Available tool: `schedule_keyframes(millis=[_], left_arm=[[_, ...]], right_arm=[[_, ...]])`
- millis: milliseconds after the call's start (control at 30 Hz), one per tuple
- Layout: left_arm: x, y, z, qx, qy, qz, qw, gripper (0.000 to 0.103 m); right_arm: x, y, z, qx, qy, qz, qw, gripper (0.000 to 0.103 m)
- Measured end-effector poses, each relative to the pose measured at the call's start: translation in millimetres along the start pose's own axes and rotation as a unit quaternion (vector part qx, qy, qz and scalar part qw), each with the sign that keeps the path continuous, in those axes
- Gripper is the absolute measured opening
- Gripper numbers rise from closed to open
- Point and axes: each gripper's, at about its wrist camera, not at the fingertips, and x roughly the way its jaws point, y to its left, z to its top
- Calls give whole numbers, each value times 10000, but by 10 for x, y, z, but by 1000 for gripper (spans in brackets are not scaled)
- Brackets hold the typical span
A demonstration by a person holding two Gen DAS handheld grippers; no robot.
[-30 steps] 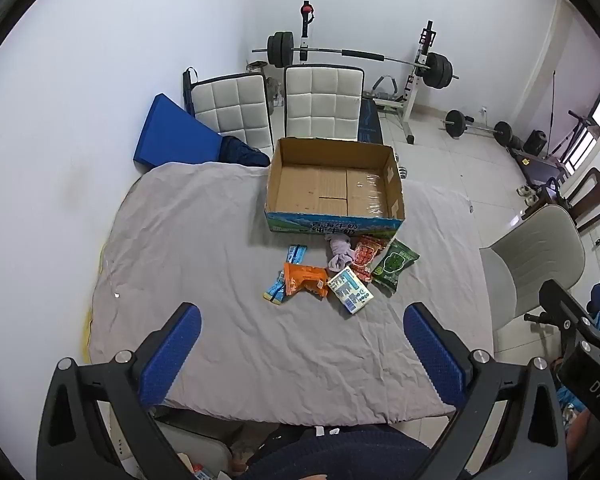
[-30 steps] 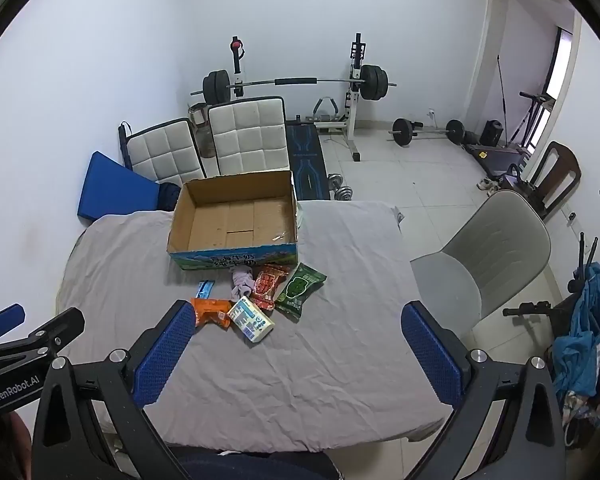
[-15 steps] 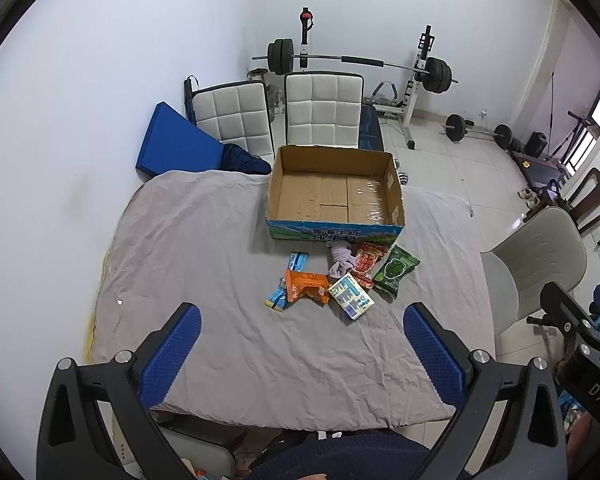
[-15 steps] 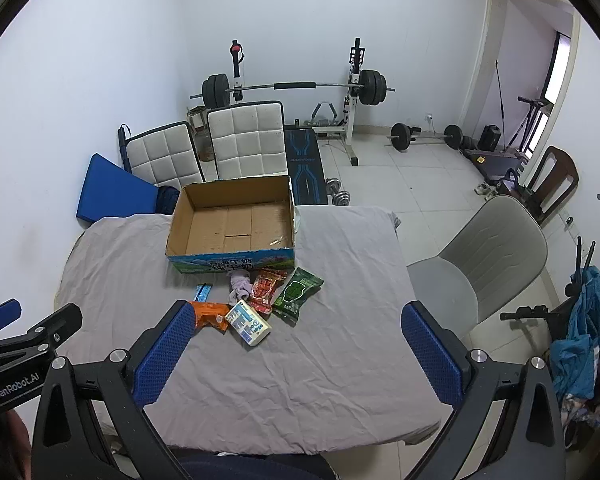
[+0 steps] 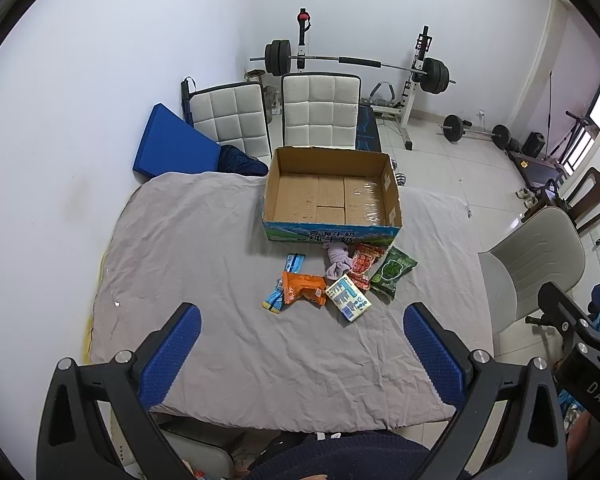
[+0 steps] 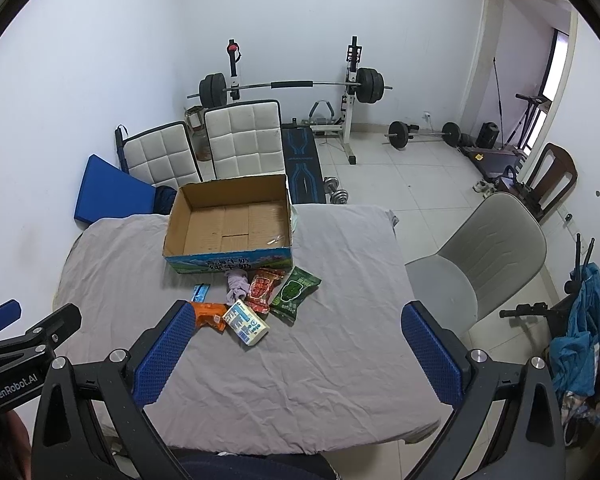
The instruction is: Organize soft objects
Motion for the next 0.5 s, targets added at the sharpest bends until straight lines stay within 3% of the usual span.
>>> schedule_keyframes(millis=[500], left_arm=[[6, -26, -6, -9, -11, -7, 10000, 103]], right_arm=[[101, -6, -18, -39, 64, 26, 10000, 103]])
